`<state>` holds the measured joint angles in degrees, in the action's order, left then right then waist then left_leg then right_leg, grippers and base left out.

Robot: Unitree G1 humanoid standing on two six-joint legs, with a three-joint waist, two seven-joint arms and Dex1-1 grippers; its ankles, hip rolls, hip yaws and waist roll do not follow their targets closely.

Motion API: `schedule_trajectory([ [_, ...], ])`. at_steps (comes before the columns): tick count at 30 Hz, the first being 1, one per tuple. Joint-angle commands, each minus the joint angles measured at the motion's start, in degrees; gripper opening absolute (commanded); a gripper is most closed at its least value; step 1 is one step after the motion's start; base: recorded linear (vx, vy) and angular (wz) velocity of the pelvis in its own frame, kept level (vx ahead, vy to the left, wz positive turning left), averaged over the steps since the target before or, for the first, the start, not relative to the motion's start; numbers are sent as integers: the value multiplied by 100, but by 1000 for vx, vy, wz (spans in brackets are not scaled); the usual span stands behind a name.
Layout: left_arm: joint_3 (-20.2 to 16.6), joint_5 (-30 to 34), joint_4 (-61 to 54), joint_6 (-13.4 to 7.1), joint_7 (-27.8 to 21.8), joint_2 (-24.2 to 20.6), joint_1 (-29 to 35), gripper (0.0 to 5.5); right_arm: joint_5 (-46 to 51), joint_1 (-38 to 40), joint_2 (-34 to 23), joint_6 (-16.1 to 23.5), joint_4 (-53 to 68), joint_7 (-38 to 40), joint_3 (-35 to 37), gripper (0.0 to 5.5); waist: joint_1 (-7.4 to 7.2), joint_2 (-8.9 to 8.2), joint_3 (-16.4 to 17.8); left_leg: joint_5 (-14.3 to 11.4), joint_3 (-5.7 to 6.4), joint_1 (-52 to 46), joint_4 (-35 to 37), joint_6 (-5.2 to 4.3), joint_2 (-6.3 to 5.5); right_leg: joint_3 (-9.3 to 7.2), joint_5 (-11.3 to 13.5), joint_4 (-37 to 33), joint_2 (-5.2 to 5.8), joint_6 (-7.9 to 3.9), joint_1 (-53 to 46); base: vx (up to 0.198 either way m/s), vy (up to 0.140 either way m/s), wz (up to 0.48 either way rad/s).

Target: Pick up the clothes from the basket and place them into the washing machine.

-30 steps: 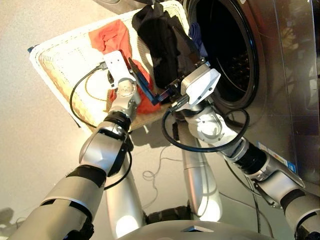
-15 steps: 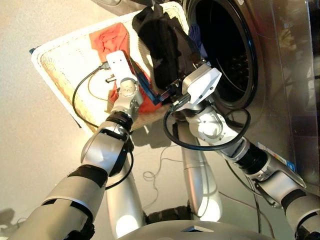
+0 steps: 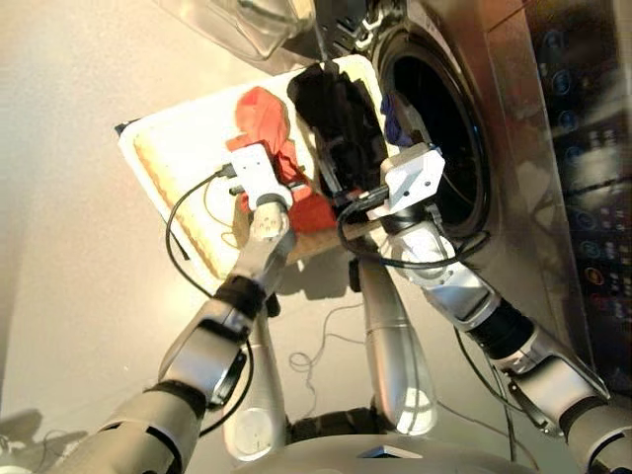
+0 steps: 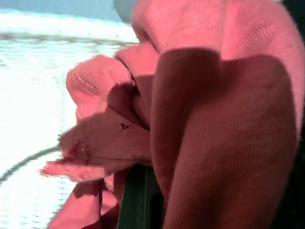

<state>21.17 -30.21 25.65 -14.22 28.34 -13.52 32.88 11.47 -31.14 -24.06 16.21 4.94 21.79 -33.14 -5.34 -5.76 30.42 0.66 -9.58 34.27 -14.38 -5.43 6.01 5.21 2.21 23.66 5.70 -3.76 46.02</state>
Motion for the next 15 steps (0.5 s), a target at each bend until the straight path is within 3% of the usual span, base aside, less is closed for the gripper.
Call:
schedule_trajectory([
  [1,-160,256,-994,-471,-262,-135,-385,0,-68,328,6,151,358,-128,301,550,57,285,-220,140,83,-50,121,-30,-265,-243,608,-953,347,-693,-752,76,17,17],
  [5,-300,288,-2048,-551,-659,-511,-957,0,-35,609,-59,129,368,-324,486,550,149,363,-317,240,98,-411,432,-30,-341,-282,663,-1171,407,-726,-1078,64,16,44],
  [15,-498,49,-3731,-647,-1634,-1270,-1587,0,276,825,-341,-20,405,-1085,584,550,331,477,-463,263,163,-845,600,-25,-400,-364,622,-1310,505,-736,-1559,16,2,19],
])
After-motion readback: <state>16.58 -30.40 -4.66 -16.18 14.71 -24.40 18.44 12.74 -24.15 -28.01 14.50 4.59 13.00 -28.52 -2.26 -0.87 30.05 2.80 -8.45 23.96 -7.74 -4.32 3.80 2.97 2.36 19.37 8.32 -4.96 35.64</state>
